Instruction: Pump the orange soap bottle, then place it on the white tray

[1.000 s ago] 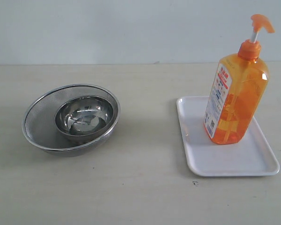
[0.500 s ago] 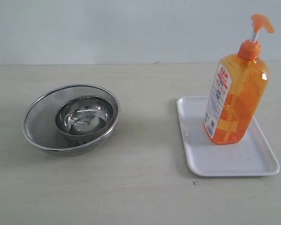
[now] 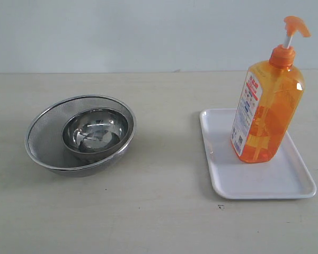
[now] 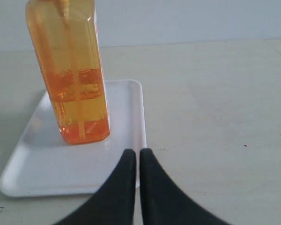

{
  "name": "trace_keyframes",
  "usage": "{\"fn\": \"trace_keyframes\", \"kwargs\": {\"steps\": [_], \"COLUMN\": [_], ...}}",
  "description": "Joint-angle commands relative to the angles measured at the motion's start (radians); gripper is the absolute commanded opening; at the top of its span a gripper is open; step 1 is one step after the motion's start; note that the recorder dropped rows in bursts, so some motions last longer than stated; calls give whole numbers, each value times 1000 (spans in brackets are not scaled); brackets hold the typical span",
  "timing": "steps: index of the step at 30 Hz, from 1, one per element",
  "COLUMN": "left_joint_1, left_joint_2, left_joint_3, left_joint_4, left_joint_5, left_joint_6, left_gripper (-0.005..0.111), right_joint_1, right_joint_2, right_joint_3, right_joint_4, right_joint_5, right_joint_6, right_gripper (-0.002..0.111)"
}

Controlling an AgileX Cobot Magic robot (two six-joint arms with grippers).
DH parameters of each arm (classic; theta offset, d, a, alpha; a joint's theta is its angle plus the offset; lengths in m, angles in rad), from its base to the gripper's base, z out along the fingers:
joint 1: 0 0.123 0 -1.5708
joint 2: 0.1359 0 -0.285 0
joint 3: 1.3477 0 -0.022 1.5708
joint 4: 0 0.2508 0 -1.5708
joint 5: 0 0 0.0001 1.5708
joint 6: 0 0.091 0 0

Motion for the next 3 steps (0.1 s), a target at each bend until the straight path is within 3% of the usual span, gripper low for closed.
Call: {"fn": "trace_keyframes", "kwargs": {"steps": [1,3], "left_joint_1": [3,3], "left_joint_2": [-3,-3], "left_joint_3": [4,4], "left_joint_4": [-9,-9], "left_joint_5": [-8,-8], "left_joint_6": [3,3], "left_gripper": [5,5], "right_joint_1": [-4,-4], "right_joint_2": [-5,-5], "right_joint_3": [0,0], "right_joint_4": [-10,-10], "right_joint_5": [-3,-3], "right_joint_6": [1,1], "right_gripper": [0,0]}}
